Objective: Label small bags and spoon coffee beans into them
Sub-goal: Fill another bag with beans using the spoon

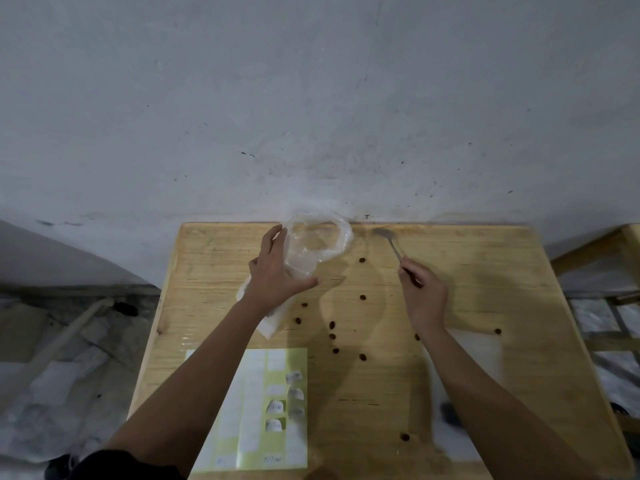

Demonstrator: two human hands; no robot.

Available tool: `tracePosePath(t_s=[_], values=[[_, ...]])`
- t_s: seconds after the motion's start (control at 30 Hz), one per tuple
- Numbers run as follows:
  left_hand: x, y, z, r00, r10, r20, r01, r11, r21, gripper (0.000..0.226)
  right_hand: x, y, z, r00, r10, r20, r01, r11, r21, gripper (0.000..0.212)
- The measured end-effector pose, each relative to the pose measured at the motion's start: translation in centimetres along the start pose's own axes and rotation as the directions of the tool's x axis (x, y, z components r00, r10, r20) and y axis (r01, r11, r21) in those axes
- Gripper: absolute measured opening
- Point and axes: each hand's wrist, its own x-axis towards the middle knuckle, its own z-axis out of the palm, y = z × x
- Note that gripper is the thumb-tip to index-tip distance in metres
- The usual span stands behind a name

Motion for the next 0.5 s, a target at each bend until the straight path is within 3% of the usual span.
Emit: tracePosePath(t_s=[0.17,0.3,0.5], values=[[-0.1,-0.3,0.0,1.0,-0.004,-0.014,0.004,1.0,-0.017,0.125,0.5,1.3,0.9,0.997,-0.045,0.06,0.053,0.988,-0.145,0.022],[-0.3,-0.5,0.0,0.999,0.002,-0.035,-0.003,1.0,-0.03,0.12,1.3,1.9,1.6,0.992,0.093,0.081,-0.069,0.964,-0.255,0.017],[-0.3,-0.7,-0.1,0.999,-0.005,-0.039,0.004,1.0,-0.021,0.12,1.7,2.1,2.0,0.988,0.112,0.104,-0.077,0.952,-0.296,0.021]])
